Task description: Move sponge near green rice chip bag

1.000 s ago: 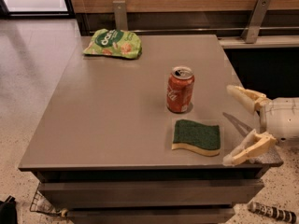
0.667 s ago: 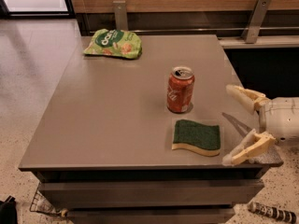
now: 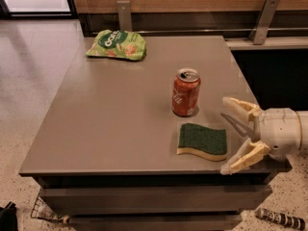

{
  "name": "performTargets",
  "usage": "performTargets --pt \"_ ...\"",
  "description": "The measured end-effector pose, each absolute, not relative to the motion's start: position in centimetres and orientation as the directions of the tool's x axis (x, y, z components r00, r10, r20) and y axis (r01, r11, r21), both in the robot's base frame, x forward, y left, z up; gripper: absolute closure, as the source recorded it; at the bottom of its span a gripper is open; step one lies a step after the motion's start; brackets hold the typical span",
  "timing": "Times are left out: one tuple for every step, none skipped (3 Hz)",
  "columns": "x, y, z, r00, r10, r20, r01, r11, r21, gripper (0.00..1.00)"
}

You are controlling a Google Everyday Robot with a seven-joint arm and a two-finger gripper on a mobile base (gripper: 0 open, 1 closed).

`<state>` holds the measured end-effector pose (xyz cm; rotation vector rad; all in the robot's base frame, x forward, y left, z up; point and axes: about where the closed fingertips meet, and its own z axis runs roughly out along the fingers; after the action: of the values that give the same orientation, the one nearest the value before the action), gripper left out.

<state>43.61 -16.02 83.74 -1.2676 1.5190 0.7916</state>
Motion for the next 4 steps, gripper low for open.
performTargets --pt "43.8 -15.6 82.2 -0.012 -0.329 -0.944 -0.969 0.235 -0.070 0.00" --pt "43.8 -15.0 81.1 -0.021 -0.343 -0.939 -0.972 0.226 -0.061 0.26" --pt "43.8 -14.9 81.1 -0.019 -0.343 -0.939 -0.973 0.223 -0.061 0.49" --pt "43.8 -14.6 81.2 -0.017 -0.343 -0.939 -0.974 0.217 -0.062 0.80"
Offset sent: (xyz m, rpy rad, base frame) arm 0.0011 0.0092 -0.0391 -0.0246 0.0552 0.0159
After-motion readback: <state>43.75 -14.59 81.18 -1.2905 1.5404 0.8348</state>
